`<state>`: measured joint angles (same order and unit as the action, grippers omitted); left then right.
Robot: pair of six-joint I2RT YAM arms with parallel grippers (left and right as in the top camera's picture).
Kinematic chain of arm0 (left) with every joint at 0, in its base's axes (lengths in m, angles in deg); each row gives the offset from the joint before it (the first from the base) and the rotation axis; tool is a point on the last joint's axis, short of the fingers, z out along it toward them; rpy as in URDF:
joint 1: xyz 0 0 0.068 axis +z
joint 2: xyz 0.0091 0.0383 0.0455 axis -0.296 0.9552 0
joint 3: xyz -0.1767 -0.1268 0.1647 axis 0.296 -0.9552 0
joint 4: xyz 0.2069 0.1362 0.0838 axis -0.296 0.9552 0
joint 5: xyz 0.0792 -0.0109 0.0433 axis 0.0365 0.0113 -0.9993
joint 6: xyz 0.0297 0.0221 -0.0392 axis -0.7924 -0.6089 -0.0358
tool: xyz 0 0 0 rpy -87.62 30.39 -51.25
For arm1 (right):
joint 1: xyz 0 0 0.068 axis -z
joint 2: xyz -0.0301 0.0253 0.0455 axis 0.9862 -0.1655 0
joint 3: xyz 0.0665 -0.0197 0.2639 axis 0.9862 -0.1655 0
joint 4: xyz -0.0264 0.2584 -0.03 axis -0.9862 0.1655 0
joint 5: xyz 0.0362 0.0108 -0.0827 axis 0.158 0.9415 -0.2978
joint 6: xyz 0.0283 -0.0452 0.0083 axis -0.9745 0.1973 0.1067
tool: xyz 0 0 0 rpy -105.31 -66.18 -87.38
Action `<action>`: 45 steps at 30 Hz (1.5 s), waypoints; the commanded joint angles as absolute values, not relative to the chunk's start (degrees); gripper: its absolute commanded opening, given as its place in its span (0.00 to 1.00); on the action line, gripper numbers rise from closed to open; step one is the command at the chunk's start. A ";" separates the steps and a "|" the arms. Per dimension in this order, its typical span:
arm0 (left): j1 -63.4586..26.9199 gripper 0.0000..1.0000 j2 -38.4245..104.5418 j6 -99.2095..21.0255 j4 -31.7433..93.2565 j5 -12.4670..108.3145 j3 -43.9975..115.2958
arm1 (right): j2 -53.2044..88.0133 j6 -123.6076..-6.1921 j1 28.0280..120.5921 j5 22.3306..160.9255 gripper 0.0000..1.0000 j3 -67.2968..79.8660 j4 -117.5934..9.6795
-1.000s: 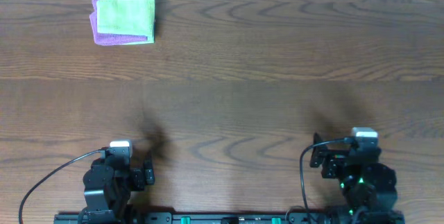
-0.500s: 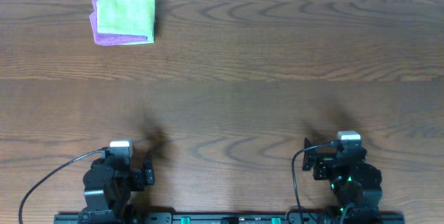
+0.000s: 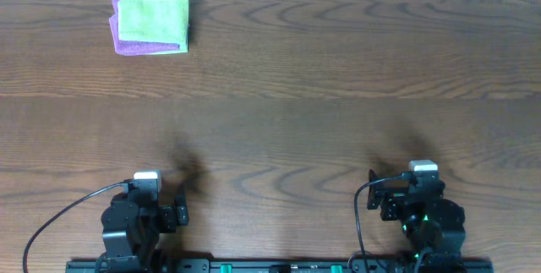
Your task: Fold the cloth
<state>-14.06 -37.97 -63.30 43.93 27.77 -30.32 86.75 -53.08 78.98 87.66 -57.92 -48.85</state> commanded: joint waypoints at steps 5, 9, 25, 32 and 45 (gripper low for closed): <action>-14.41 0.95 -38.38 -63.12 47.49 27.33 -31.01 | 87.31 -52.20 79.33 88.49 0.99 -58.58 -48.50; -14.41 0.95 -38.38 -63.12 47.51 27.33 -31.01 | 87.31 -52.20 79.33 88.49 0.99 -58.58 -48.50; -14.41 0.95 -38.38 -63.58 47.53 22.57 -31.01 | 87.31 -52.20 79.33 88.49 0.99 -58.58 -48.50; -14.41 0.95 -38.38 -63.58 47.53 21.15 -31.01 | 87.31 -52.20 79.33 88.49 0.99 -58.58 -48.50; -14.41 0.95 -38.38 -63.56 47.53 21.19 -31.01 | 87.31 -52.20 79.33 88.49 0.99 -58.58 -48.50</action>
